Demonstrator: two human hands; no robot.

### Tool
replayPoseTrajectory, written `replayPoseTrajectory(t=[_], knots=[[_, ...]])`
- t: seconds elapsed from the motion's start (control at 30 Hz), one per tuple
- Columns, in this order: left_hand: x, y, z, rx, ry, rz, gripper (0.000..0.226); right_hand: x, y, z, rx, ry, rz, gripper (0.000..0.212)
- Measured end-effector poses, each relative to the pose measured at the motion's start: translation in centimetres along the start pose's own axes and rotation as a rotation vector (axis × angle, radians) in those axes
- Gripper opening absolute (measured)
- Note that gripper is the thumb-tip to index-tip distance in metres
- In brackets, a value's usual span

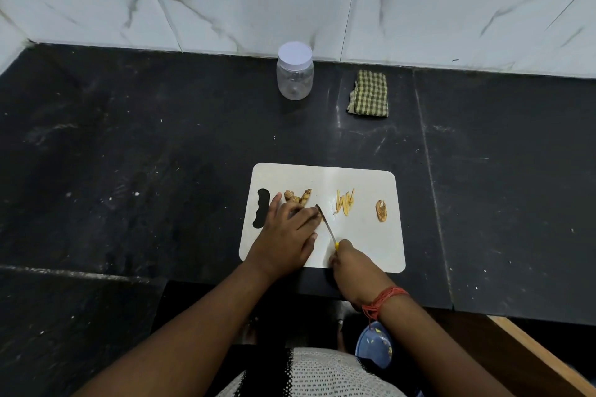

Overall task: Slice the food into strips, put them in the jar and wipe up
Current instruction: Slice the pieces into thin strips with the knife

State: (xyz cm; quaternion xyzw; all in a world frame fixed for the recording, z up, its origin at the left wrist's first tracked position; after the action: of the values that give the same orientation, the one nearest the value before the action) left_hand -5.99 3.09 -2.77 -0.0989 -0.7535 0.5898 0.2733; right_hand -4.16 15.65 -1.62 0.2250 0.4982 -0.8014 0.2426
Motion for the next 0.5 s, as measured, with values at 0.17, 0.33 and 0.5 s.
replayPoseTrajectory(t=[0.17, 0.33, 0.5], knots=[[0.1, 0.0, -0.1, 0.02, 0.008, 0.004, 0.037, 0.5, 0.5, -0.4, -0.005, 0.097, 0.104, 0.016], [0.1, 0.0, -0.2, 0.036, 0.019, 0.001, 0.039, 0.2, -0.8, -0.2, -0.012, 0.064, 0.086, 0.007], [0.2, -0.2, -0.5, 0.061, 0.024, -0.014, 0.039, 0.1, -1.5, -0.4, -0.045, 0.074, 0.094, 0.009]])
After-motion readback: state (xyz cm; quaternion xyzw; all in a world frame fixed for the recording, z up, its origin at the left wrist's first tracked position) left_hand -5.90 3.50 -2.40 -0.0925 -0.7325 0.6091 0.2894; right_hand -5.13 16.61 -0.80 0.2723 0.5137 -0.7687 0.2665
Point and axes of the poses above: each hand's wrist, its own x-axis towards the middle knuckle, its own y-axis out of the palm, z = x × y, the point moved 8 cm from there along x, towards the middle knuckle, and after that the axes turned 6 degrees about y, right-handed, at the moved point
